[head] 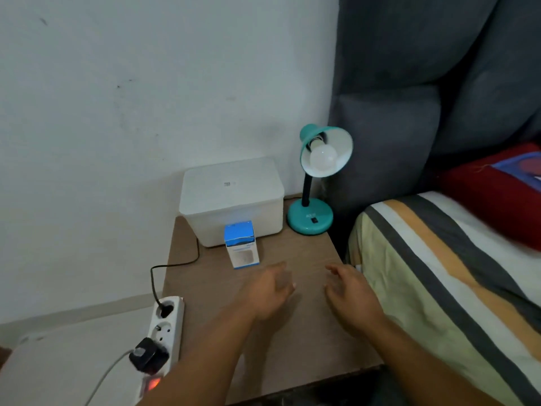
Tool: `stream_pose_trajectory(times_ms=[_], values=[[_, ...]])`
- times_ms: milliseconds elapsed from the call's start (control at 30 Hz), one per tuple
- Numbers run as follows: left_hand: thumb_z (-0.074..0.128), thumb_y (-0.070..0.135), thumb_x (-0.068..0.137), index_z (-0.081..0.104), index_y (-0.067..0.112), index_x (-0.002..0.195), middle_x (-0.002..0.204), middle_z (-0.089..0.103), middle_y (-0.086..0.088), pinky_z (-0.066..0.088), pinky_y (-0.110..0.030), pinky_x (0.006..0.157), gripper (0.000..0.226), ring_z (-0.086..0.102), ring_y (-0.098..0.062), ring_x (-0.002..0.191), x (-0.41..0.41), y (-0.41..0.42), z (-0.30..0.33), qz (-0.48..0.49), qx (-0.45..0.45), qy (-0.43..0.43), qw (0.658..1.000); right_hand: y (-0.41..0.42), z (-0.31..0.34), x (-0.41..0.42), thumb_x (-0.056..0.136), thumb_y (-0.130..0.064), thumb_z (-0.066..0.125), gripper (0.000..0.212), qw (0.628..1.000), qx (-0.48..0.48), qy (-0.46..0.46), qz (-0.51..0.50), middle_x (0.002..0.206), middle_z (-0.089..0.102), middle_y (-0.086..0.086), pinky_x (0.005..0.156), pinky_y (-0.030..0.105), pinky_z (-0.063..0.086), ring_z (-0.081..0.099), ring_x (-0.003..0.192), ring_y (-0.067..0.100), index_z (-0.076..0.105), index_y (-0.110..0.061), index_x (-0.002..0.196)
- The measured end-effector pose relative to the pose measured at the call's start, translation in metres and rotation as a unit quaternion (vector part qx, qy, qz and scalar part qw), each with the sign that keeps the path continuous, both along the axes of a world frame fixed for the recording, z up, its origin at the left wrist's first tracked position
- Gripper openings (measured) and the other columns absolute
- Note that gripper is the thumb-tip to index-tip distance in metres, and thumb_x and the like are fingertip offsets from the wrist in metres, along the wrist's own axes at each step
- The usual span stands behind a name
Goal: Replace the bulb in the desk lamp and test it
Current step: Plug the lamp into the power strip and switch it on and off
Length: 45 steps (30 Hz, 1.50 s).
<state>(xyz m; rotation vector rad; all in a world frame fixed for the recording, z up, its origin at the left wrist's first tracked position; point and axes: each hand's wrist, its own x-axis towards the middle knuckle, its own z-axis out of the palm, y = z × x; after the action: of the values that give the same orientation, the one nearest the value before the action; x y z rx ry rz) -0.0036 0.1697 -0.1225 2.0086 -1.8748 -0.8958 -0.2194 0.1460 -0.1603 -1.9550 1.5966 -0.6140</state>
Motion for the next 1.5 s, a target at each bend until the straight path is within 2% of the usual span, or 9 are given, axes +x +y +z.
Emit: stream_pose_trajectory(times_ms=[67, 167, 267, 333, 433, 633, 767, 1067, 1500], values=[[0.057, 0.043, 0.098, 0.035, 0.022, 0.154, 0.156, 0.041, -0.003, 0.033, -0.034, 0.116, 0.064, 0.041, -0.021, 0.141, -0.006, -0.018, -0.006, -0.002, -0.01, -0.006, 1.0, -0.015, -0.005, -0.001, 0.094, -0.028, 0.063, 0.045, 1.0, 0.007, 0.012, -0.008, 0.135, 0.058, 0.001, 0.101, 0.02, 0.032, 0.054, 0.123, 0.017, 0.055, -0.02, 0.138], [0.054, 0.045, 0.097, 0.035, 0.023, 0.154, 0.156, 0.041, -0.005, 0.032, -0.04, 0.118, 0.063, 0.037, -0.024, 0.144, -0.012, -0.046, -0.022, -0.006, -0.026, -0.023, 0.999, -0.039, -0.016, 0.003, 0.093, -0.03, 0.063, 0.051, 0.999, 0.019, 0.022, -0.019, 0.141, 0.054, 0.0, 0.112, 0.033, 0.036, 0.05, 0.127, 0.018, 0.051, -0.022, 0.142], [0.05, 0.04, 0.1, 0.028, 0.018, 0.157, 0.164, 0.028, -0.004, 0.018, -0.037, 0.124, 0.065, 0.019, -0.026, 0.153, -0.018, -0.071, -0.036, -0.023, -0.032, -0.043, 0.998, -0.06, -0.025, 0.011, 0.09, -0.029, 0.063, 0.056, 0.999, 0.017, 0.019, -0.031, 0.145, 0.049, 0.0, 0.112, 0.04, 0.038, 0.046, 0.132, 0.019, 0.048, -0.022, 0.144], [0.047, 0.04, 0.101, 0.023, 0.017, 0.158, 0.166, 0.021, -0.004, 0.013, -0.036, 0.123, 0.066, 0.011, -0.024, 0.154, -0.022, -0.086, -0.045, -0.034, -0.052, -0.062, 0.996, -0.074, -0.031, 0.016, 0.09, -0.029, 0.063, 0.06, 0.999, 0.008, 0.033, -0.032, 0.15, 0.045, 0.003, 0.116, 0.039, 0.033, 0.041, 0.137, 0.023, 0.045, -0.021, 0.147], [0.04, 0.043, 0.103, 0.019, 0.016, 0.159, 0.167, 0.015, -0.004, 0.009, -0.035, 0.122, 0.066, 0.004, -0.025, 0.155, -0.027, -0.102, -0.057, -0.046, -0.075, -0.093, 0.992, -0.096, -0.035, 0.026, 0.091, -0.03, 0.063, 0.069, 0.997, -0.004, 0.079, -0.028, 0.16, 0.033, 0.006, 0.119, 0.037, 0.023, 0.031, 0.145, 0.025, 0.036, -0.021, 0.154], [0.024, 0.052, 0.103, 0.005, 0.017, 0.161, 0.169, 0.001, -0.003, -0.003, -0.037, 0.124, 0.07, -0.007, -0.022, 0.155, -0.026, -0.115, -0.085, -0.062, -0.077, -0.157, 0.983, -0.122, -0.044, 0.039, 0.096, -0.037, 0.052, 0.073, 0.994, -0.003, 0.102, -0.025, 0.17, 0.004, 0.002, 0.119, 0.048, 0.022, 0.011, 0.153, 0.027, 0.017, -0.033, 0.159], [0.017, 0.06, 0.1, 0.005, 0.021, 0.16, 0.169, 0.001, 0.002, -0.003, -0.037, 0.124, 0.073, -0.007, -0.018, 0.154, -0.024, -0.115, -0.091, -0.051, -0.096, -0.176, 0.978, -0.129, -0.052, 0.042, 0.099, -0.049, 0.041, 0.073, 0.992, 0.011, 0.124, -0.016, 0.169, -0.011, -0.003, 0.12, 0.051, 0.018, 0.004, 0.154, 0.028, -0.001, -0.042, 0.159], [0.018, 0.061, 0.098, 0.013, 0.022, 0.16, 0.169, 0.008, 0.003, 0.001, -0.037, 0.125, 0.074, -0.004, -0.017, 0.155, -0.025, -0.116, -0.096, -0.041, -0.109, -0.168, 0.979, -0.129, -0.058, 0.043, 0.097, -0.054, 0.038, 0.073, 0.989, -0.009, 0.146, -0.031, 0.168, -0.01, -0.004, 0.115, 0.052, 0.026, 0.015, 0.148, 0.031, -0.002, -0.045, 0.158], [0.023, 0.06, 0.099, 0.015, 0.021, 0.16, 0.168, 0.012, 0.002, 0.005, -0.04, 0.126, 0.073, -0.004, -0.017, 0.155, -0.025, -0.117, -0.099, -0.036, -0.113, -0.159, 0.98, -0.129, -0.057, 0.045, 0.095, -0.046, 0.04, 0.075, 0.988, -0.024, 0.145, -0.051, 0.168, -0.001, -0.002, 0.109, 0.049, 0.033, 0.032, 0.136, 0.031, -0.001, -0.046, 0.157]])
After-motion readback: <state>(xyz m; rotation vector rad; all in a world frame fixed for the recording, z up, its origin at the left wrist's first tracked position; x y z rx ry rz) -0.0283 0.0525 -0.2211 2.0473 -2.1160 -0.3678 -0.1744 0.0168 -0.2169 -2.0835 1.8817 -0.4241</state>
